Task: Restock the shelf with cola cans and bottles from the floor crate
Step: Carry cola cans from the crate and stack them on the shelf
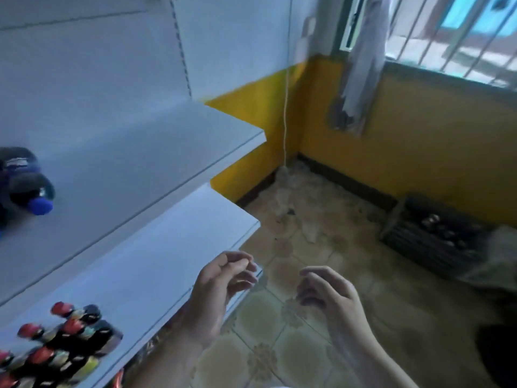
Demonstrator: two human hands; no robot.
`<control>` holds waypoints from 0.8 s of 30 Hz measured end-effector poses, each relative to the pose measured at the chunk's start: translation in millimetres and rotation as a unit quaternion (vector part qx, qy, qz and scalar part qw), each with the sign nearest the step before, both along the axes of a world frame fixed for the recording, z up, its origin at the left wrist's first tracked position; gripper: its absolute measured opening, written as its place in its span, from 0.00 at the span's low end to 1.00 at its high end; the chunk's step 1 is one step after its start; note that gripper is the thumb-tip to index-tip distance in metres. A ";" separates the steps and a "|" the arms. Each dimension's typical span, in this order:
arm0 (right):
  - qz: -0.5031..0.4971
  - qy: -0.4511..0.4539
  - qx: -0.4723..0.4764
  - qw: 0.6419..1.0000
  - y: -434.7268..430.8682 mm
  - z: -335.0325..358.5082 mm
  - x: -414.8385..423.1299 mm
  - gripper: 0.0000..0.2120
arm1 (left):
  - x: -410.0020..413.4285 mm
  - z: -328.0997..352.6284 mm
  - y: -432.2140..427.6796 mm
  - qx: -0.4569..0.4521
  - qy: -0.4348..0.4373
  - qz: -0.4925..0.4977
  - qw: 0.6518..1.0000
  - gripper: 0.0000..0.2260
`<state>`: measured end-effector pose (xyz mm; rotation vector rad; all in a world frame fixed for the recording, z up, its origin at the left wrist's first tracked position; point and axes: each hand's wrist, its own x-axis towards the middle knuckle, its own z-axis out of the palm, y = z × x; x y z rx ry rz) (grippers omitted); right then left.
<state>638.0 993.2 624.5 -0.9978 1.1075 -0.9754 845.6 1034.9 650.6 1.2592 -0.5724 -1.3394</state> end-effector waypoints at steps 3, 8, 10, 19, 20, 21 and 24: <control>-0.087 -0.022 0.051 0.995 -7.0 -1.0 -60.4 0.09 | -49.1 -5.3 -30.1 0.019 0.038 -0.042 0.998 0.07; -0.181 -0.032 0.062 0.981 -19.5 -2.6 -135.2 0.09 | -118.6 -1.4 -82.2 0.035 0.057 -0.125 0.990 0.07; -0.217 -0.036 0.066 0.973 -26.3 -8.2 -159.5 0.10 | -143.4 -3.9 -104.0 0.044 0.040 -0.156 0.986 0.07; -0.358 -0.047 0.116 0.925 -89.4 -43.5 -247.6 0.15 | -238.5 -36.0 -217.4 0.080 -0.003 -0.269 0.960 0.08; -0.362 -0.045 0.121 0.923 -101.5 -45.0 -255.1 0.15 | -247.2 -38.6 -232.8 0.084 0.000 -0.279 0.957 0.08; -0.368 -0.045 0.128 0.920 -114.2 -46.6 -262.1 0.15 | -256.1 -40.7 -249.3 0.089 0.004 -0.290 0.953 0.08; -0.390 -0.046 0.149 0.907 -156.3 -48.4 -282.5 0.16 | -284.3 -46.1 -302.4 0.105 0.005 -0.322 0.941 0.07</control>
